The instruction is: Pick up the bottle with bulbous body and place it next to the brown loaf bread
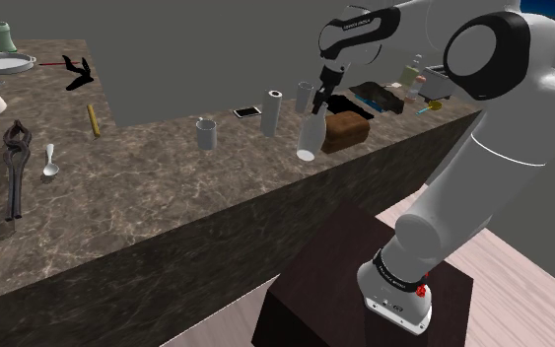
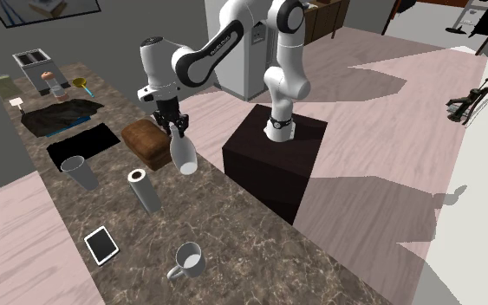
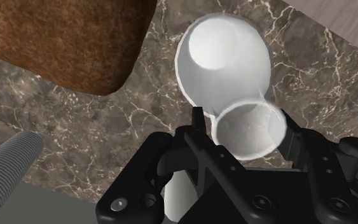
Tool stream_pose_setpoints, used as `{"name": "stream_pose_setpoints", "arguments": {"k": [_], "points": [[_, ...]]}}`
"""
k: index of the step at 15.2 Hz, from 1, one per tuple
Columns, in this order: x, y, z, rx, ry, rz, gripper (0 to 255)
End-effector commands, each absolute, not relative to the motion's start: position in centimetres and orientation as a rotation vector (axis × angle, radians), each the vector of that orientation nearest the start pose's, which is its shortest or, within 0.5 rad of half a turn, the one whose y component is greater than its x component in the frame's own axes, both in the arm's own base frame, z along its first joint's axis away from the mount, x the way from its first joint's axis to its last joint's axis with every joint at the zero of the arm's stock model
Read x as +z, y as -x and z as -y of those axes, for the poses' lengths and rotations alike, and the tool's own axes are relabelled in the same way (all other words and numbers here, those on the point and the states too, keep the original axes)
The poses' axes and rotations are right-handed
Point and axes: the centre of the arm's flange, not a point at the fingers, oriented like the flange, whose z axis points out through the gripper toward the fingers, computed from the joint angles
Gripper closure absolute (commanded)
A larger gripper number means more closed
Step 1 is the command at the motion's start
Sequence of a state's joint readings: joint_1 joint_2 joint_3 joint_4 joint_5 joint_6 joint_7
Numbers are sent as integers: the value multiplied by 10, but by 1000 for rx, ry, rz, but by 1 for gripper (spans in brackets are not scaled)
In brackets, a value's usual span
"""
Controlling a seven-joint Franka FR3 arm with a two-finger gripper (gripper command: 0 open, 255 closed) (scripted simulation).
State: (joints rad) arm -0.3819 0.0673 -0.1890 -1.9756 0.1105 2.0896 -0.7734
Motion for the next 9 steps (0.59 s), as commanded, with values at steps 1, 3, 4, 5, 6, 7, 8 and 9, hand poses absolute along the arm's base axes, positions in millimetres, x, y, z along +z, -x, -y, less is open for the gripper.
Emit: {"name": "stream_pose_setpoints", "arguments": {"k": [1, 3, 4, 5, 6, 7, 8, 9], "points": [[440, -488, 305, -141, 3094, 234, 0], [440, -489, 305, -141, 3094, 234, 0], [440, -488, 305, -141, 3094, 234, 0], [440, -488, 305, -141, 3094, 234, 0], [440, -489, 305, -141, 3094, 234, 0], [453, -487, 306, -141, 3094, 234, 0], [466, -486, 307, -141, 3094, 234, 0], [479, -485, 307, -141, 3094, 234, 0]]}}
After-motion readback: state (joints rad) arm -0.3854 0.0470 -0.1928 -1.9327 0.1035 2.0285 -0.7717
